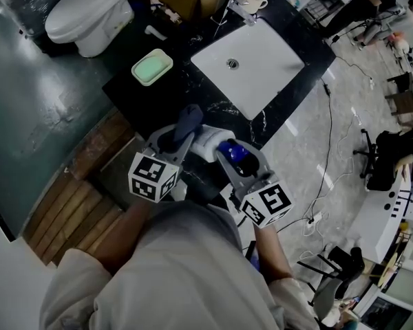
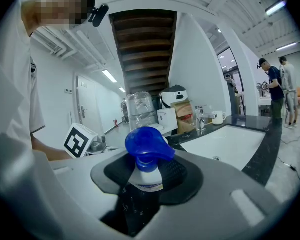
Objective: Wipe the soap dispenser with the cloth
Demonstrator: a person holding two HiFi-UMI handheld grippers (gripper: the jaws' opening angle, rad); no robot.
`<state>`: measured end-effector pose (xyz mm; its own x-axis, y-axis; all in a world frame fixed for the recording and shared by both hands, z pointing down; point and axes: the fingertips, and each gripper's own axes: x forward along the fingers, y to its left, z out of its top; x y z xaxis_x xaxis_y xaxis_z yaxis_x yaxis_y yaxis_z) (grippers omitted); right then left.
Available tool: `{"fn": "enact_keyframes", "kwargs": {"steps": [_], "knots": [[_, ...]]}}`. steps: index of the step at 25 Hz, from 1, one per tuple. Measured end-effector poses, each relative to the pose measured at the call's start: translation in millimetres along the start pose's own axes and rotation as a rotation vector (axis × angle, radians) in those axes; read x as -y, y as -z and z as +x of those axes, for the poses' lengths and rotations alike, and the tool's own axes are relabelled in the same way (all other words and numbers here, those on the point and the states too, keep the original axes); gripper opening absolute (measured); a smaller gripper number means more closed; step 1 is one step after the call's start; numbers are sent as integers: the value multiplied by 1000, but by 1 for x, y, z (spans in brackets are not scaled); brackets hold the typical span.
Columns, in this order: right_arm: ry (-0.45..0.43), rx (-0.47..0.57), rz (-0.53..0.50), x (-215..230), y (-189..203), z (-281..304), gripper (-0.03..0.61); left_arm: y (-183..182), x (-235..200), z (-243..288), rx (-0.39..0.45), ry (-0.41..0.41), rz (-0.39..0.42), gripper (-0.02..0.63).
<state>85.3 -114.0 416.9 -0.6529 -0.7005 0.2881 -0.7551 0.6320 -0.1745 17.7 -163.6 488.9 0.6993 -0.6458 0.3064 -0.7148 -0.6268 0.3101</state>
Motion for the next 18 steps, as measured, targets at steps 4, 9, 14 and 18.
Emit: {"fn": "enact_keyframes", "kwargs": {"steps": [4,9,14,18], "knots": [[4,0,0,0,0,-1,137,6,-5,3,-8,-3,-20,91],[3,1,-2,0,-1,-2,137,11,-10,4,-24,-15,-27,91],[6,1,-2,-1,-3,-1,137,17,-17,5,-40,-21,-69,91],[6,-1,-2,0,-2,0,137,22,-23,9,-58,-31,-65,91]]}}
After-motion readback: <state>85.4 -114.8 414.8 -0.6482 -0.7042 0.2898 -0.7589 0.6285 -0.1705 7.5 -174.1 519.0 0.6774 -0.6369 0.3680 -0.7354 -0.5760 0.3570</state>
